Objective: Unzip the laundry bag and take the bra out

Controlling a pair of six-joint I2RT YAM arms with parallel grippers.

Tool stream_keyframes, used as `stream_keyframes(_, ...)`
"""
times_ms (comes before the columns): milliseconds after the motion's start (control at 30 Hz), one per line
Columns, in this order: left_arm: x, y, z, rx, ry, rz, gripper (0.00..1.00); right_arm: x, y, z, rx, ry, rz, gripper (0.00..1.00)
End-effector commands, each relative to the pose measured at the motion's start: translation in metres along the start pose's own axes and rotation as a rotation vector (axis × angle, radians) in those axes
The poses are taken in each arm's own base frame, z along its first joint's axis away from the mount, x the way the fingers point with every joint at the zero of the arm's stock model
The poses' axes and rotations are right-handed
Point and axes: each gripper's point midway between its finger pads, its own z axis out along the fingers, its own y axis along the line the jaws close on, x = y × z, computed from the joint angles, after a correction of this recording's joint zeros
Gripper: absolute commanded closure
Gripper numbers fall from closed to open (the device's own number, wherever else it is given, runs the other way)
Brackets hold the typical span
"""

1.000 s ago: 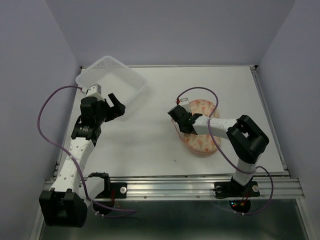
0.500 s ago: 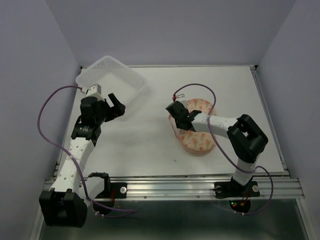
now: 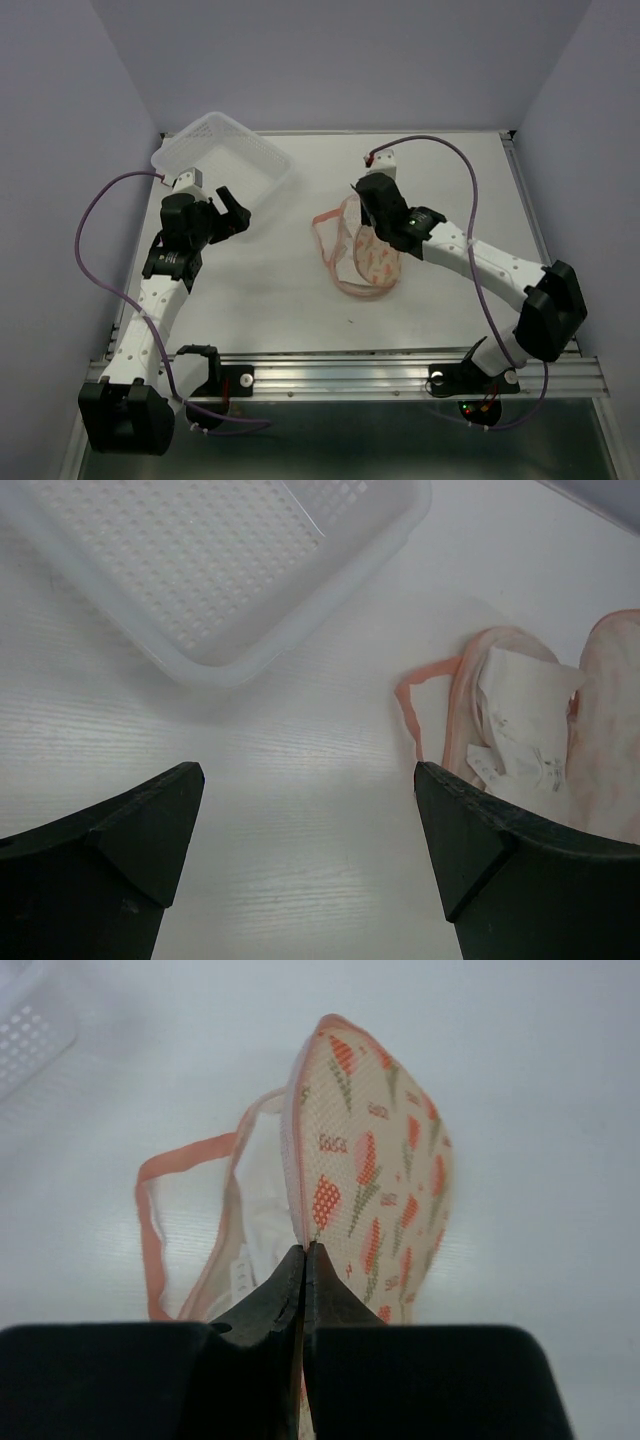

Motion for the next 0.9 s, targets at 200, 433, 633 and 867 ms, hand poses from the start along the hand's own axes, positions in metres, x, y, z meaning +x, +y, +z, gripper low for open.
stream_keyframes(200,-0.007,-0.003,-0.001,0.025,-0.038,0.019,0.01,0.007,-0.118,-0.036,0.313,-0.067,0.208,0.97)
stream_keyframes(433,-0.004,-0.003,0.001,0.029,-0.026,0.019,0.01,0.068,-0.159,-0.025,0.357,0.070,0.364,0.82)
stream_keyframes(633,-0.002,-0.012,0.002,0.081,-0.014,0.022,0.01,0.071,-0.172,-0.029,0.384,0.076,0.415,0.00)
stream_keyframes(867,-0.008,-0.063,-0.002,0.195,-0.010,-0.005,0.01,0.018,-0.169,-0.066,0.273,-0.056,0.469,0.00)
